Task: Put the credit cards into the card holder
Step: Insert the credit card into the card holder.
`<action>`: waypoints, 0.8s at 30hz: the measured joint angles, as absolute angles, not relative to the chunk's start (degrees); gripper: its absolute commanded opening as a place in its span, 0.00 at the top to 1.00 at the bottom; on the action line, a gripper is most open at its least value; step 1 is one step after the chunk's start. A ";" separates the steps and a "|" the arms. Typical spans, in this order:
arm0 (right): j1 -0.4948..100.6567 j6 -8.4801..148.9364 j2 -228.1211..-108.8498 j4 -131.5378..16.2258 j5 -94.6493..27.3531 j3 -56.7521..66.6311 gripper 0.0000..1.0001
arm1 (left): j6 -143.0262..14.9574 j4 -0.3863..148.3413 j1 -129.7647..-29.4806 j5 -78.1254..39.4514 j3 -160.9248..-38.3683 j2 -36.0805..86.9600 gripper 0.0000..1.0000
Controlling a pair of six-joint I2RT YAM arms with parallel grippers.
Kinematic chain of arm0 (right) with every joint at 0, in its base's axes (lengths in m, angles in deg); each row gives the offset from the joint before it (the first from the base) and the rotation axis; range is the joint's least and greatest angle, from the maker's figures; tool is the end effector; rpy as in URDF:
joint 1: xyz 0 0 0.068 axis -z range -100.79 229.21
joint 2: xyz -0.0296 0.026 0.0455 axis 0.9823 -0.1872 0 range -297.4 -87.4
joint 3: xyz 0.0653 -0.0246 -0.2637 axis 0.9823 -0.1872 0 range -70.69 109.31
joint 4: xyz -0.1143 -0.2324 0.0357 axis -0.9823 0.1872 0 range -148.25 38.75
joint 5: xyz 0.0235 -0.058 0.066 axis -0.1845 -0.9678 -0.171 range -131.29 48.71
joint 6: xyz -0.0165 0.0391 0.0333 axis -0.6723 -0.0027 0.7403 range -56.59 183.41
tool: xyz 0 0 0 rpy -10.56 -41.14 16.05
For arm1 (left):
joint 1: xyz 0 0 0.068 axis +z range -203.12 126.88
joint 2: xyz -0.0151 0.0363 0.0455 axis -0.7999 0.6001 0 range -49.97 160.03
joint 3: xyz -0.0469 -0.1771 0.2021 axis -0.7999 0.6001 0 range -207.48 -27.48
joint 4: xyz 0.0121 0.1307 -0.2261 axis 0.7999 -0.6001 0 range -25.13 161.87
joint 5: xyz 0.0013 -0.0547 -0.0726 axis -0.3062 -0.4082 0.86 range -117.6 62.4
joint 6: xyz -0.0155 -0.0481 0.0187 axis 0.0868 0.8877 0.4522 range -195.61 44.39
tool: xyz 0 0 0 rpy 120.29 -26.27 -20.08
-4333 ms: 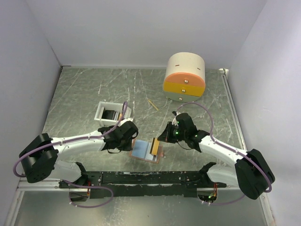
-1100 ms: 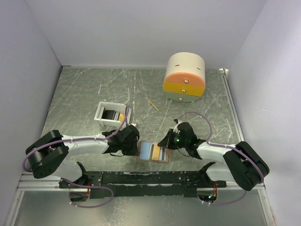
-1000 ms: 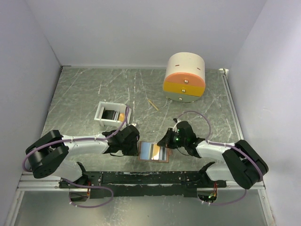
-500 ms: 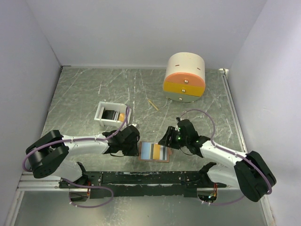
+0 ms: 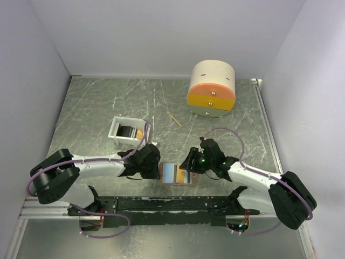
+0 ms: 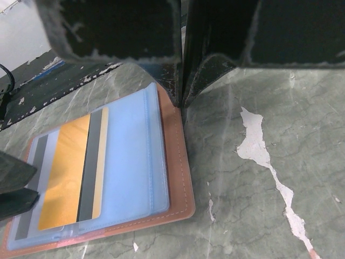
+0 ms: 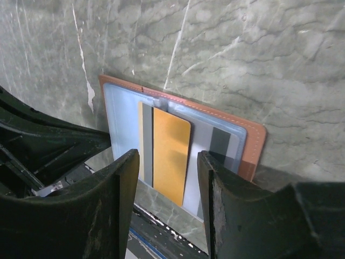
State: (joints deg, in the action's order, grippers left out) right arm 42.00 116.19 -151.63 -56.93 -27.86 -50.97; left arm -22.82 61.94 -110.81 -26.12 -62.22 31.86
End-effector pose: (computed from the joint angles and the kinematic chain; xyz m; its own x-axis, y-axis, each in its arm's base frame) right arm 0.1525 0.1262 0.1444 -0.9166 0.2764 -0.2889 0.0210 0.7547 0.6557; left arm 0.1344 -0.2142 0.1443 -0.9500 0.0125 -0.3119 0.1583 0.8806 -0.4467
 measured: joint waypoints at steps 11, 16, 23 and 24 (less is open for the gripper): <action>34.63 119.79 -155.98 -61.69 -29.30 -50.23 0.53 | -22.82 62.31 -111.10 -25.82 -62.22 31.96 0.86; 32.82 120.95 -157.36 -63.60 -30.22 -50.01 0.53 | -22.69 62.60 -111.25 -25.77 -62.22 32.03 0.86; 32.58 121.00 -159.08 -66.00 -30.15 -50.01 0.58 | -22.32 63.80 -111.47 -25.47 -61.63 32.01 0.86; 32.55 120.97 -159.28 -66.33 -30.13 -50.01 0.58 | -22.18 64.02 -111.47 -25.38 -61.54 32.01 0.86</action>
State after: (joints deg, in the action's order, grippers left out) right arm 32.55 120.97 -159.28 -66.33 -30.13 -50.01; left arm -22.18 64.02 -111.47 -25.38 -61.54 32.01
